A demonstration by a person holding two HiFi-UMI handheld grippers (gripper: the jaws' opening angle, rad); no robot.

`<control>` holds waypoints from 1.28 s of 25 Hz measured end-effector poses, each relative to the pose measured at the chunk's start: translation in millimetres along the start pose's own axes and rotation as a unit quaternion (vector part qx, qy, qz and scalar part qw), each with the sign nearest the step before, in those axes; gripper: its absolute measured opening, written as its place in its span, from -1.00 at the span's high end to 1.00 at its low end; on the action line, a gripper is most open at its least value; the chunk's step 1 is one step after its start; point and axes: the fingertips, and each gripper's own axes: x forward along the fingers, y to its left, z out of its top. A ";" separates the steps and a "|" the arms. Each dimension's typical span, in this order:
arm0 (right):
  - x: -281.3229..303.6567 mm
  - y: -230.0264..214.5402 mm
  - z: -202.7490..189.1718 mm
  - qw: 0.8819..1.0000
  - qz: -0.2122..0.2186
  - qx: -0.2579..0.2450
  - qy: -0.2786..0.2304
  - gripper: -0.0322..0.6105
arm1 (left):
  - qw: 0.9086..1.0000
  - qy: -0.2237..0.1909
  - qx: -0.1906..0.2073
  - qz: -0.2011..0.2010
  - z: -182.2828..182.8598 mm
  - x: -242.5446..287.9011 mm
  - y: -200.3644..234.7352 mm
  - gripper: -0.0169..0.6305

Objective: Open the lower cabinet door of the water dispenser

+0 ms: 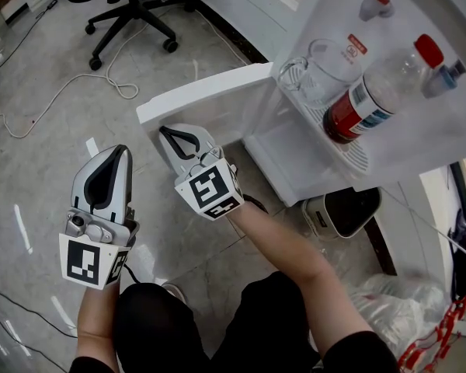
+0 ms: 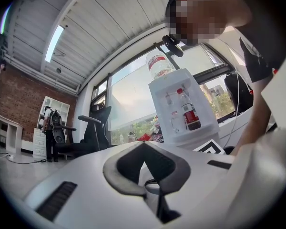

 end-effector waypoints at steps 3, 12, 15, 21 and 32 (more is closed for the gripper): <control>-6.2 -4.0 -3.8 1.000 -0.002 0.005 0.005 0.88 | 1.000 0.002 -0.005 0.004 -3.0 0.3 5.0 0.92; -43.4 -11.7 -13.9 1.000 0.005 -0.002 0.025 0.89 | 0.999 0.001 -0.037 -0.013 -16.3 15.1 -18.0 0.92; -55.5 -20.0 -11.1 1.000 -0.001 0.017 0.025 0.89 | 0.999 0.002 -0.036 -0.024 -8.2 24.1 -23.5 0.92; -89.8 -41.9 1.2 0.990 -0.045 0.118 0.055 0.89 | 0.997 0.026 -0.055 -0.035 25.0 37.0 -31.4 0.92; -163.6 -41.2 56.6 0.969 -0.099 0.199 0.106 0.89 | 0.989 0.091 -0.090 -0.067 99.3 29.2 -66.9 0.93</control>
